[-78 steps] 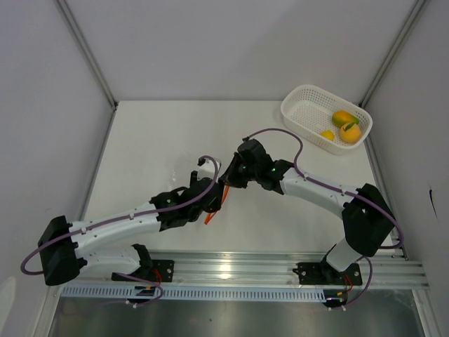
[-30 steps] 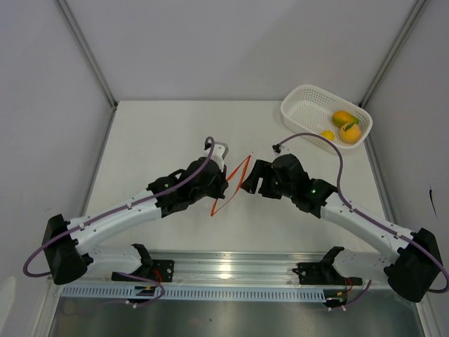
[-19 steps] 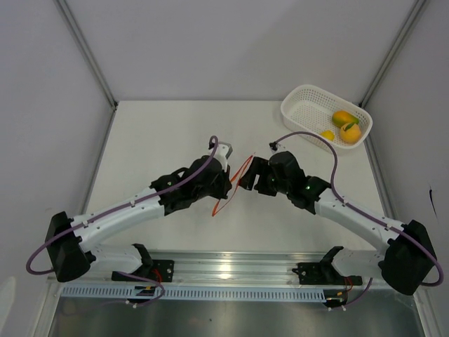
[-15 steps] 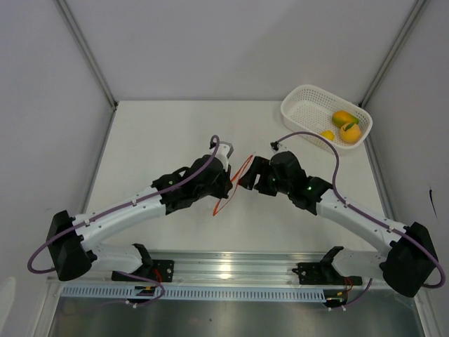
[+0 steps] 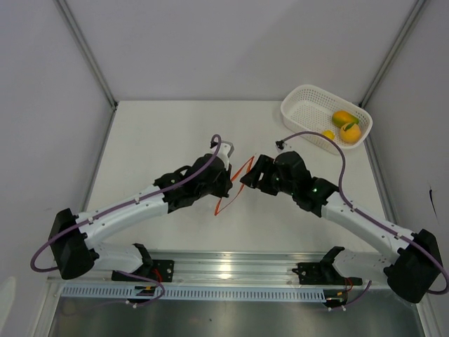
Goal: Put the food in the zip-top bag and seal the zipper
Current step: Open the zipper of the food storage bag, then pick up the fake fruit from the bin.
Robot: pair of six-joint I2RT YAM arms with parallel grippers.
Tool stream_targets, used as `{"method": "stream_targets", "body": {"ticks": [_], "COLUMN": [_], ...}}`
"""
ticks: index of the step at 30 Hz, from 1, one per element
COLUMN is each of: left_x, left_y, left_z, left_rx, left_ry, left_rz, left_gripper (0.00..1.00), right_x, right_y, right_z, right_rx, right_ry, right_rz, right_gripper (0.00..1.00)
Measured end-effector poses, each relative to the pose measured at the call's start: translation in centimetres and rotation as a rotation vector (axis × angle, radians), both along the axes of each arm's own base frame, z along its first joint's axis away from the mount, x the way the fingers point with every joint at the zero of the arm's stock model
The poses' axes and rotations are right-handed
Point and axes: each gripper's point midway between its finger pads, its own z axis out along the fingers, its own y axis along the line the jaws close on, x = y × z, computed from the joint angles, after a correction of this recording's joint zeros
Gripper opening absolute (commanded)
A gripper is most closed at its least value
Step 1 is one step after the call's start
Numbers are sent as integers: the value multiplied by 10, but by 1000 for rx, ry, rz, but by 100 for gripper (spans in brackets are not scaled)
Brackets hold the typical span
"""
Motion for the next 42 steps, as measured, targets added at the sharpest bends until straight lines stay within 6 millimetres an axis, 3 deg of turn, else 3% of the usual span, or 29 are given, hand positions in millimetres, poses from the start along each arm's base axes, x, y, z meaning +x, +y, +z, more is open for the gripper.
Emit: {"method": "stream_targets", "body": {"ticks": [8,11,14,19,29,34,42], "left_x": [2,3,5,13,44,42,36], "left_y": [-3,-5,-8,-5,43,43,32], "left_z": [6,12,19,30,51,59,43], "left_rx": [-18,-30,-43,-48,-35,-73,-86], "left_ry": [-10,-17,-27,-57,-119,-126,-76], "left_rz": [-1,-1,1,37,215,201,148], "left_gripper": [0,1,1,1,1,1,1], "right_x": [6,9,10,10,16,16,15], "right_y": [8,11,11,2,-32,-31,-25], "right_z": [-26,-34,-40,-52,-75,-74,-72], "right_rx": [-31,-37,-48,-89,-189,-202,-222], "right_ry": [43,50,59,65,81,59,57], "right_rz": [6,9,9,-10,-54,-15,52], "right_gripper": [50,36,14,0,0,0,46]}}
